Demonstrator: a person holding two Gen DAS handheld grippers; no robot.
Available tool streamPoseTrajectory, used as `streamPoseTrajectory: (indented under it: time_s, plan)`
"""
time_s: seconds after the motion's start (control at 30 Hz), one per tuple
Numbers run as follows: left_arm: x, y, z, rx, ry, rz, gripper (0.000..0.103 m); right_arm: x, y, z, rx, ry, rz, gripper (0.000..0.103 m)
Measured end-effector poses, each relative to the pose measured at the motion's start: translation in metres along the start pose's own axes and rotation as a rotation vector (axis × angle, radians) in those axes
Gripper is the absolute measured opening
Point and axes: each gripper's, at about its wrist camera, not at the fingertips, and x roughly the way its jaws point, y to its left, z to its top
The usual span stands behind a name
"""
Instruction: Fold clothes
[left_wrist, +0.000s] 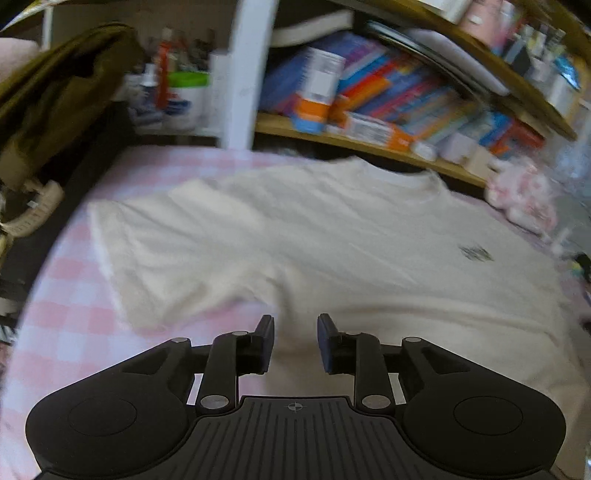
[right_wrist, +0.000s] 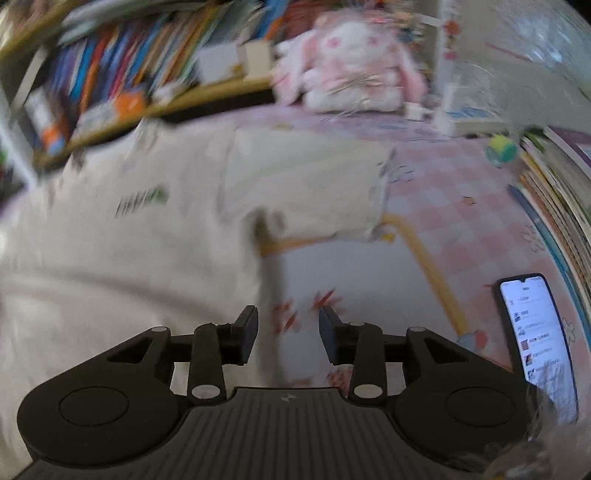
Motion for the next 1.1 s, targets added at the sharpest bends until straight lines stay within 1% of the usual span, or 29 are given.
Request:
streamPoseTrajectory:
  time_s: [0.03, 0.07, 0.13, 0.27, 0.3, 0.37, 0.4, 0.43, 0.53, 0.67, 0.73, 0.8, 0.87, 1.0, 1.1]
  plan:
    - [-0.002, -0.007, -0.004, 0.007, 0.0, -0.012, 0.026, 0.005, -0.007, 0.008, 0.043, -0.002, -0.002, 0.043]
    - [0.002, -0.017, -0.01, 0.023, 0.012, -0.02, 0.026, 0.012, -0.014, 0.015, 0.088, 0.0, -0.001, 0.043]
    - [0.011, -0.039, -0.019, 0.051, 0.037, -0.027, 0.026, 0.028, -0.029, 0.028, 0.181, 0.011, 0.005, 0.043]
    - [0.022, -0.066, -0.033, 0.056, 0.061, -0.015, 0.026, 0.057, -0.055, 0.045, 0.347, 0.03, 0.025, 0.043]
    - [0.024, -0.071, -0.034, 0.058, 0.066, -0.005, 0.026, 0.064, -0.06, 0.047, 0.381, 0.038, 0.028, 0.042]
    - [0.027, -0.079, -0.037, 0.056, 0.074, 0.011, 0.031, 0.073, -0.067, 0.051, 0.413, 0.048, 0.031, 0.032]
    - [0.027, -0.082, -0.037, 0.049, 0.078, 0.013, 0.031, 0.076, -0.067, 0.054, 0.395, 0.055, 0.038, 0.018]
    - [0.027, -0.086, -0.037, 0.042, 0.083, 0.015, 0.031, 0.079, -0.067, 0.058, 0.364, 0.056, 0.033, 0.009]
    - [0.03, -0.099, -0.041, 0.059, 0.093, 0.019, 0.033, 0.089, -0.074, 0.073, 0.274, 0.03, -0.02, 0.008]
    - [0.03, -0.107, -0.042, 0.064, 0.107, 0.031, 0.033, 0.103, -0.085, 0.092, 0.197, 0.032, -0.069, 0.008]
    - [0.029, -0.108, -0.041, 0.075, 0.125, 0.033, 0.033, 0.103, -0.082, 0.091, 0.144, 0.039, -0.072, 0.008]
    - [0.024, -0.11, -0.034, 0.109, 0.109, 0.032, 0.033, 0.1, -0.078, 0.086, 0.107, 0.034, -0.079, 0.008]
    - [0.018, -0.107, -0.02, 0.133, 0.071, 0.029, 0.033, 0.095, -0.076, 0.077, 0.112, 0.026, -0.081, 0.008]
    - [0.042, -0.096, 0.019, 0.188, 0.046, 0.056, 0.033, 0.087, -0.064, 0.063, 0.103, -0.002, -0.093, 0.008]
    - [0.06, -0.088, 0.048, 0.23, 0.028, 0.077, 0.033, 0.091, -0.062, 0.065, 0.067, -0.021, -0.113, 0.008]
